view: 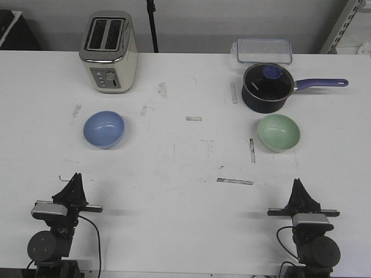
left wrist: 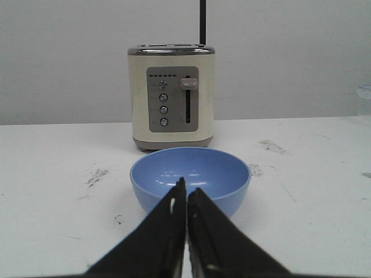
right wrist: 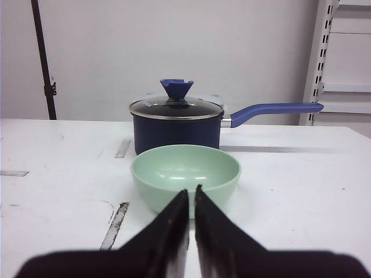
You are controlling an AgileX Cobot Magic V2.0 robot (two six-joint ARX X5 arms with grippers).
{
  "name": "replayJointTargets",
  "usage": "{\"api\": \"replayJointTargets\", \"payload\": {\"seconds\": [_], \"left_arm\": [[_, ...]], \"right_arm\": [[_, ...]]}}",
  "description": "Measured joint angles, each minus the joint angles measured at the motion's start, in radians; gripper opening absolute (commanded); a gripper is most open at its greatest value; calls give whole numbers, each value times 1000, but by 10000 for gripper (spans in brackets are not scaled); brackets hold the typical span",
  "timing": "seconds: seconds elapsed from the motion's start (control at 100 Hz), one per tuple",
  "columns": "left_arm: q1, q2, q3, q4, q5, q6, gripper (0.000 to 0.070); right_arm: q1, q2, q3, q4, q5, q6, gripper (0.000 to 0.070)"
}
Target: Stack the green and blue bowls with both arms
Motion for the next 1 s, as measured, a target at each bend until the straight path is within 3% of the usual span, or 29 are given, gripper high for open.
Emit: {"api": "replayJointTargets", "payload": {"seconds": [0.64, 0.87, 1.0], "left_arm": [[0, 0, 0, 0, 0, 0, 2], [0, 0, 0, 0, 0, 0, 2], [0, 0, 0, 0, 0, 0, 2]], "right_arm": [[0, 1, 17, 80, -1, 40, 14], [0, 90, 131, 75, -1, 0, 14], [0, 214, 251, -8, 4, -20, 15]]}}
